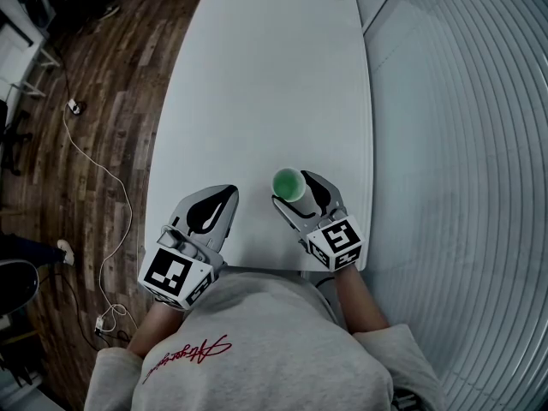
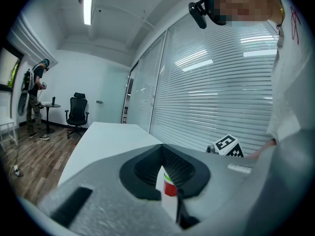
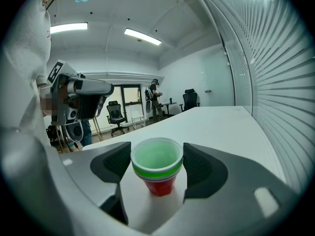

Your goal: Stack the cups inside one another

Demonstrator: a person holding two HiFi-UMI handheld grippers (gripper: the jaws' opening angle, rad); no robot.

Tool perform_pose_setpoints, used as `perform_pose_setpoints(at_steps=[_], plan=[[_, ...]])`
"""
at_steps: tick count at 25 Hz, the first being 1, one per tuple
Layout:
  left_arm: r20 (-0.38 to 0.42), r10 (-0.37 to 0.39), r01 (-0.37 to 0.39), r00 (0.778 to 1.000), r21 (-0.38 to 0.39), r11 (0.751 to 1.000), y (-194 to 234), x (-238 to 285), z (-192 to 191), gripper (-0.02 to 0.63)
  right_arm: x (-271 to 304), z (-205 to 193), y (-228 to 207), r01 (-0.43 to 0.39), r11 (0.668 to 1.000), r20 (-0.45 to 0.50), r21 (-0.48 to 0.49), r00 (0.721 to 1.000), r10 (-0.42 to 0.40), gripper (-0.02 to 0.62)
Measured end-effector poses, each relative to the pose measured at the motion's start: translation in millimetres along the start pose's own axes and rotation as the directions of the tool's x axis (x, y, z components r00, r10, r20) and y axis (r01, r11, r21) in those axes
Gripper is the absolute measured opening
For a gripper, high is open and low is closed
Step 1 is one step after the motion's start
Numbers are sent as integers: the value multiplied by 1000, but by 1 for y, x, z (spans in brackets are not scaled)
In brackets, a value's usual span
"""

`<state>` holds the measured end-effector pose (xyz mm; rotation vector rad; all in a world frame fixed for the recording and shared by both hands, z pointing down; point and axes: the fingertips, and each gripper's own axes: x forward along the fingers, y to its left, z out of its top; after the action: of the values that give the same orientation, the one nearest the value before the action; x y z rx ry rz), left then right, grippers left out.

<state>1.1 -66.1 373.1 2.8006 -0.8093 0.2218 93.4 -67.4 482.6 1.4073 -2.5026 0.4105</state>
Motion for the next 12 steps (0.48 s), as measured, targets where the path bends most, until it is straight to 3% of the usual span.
perform_pose_setpoints(at_steps=[12], plan=[[-2, -9, 9, 1000, 4, 1000, -1, 0, 1, -6, 1, 1, 1, 1, 1000, -7, -8, 1000, -1, 337]])
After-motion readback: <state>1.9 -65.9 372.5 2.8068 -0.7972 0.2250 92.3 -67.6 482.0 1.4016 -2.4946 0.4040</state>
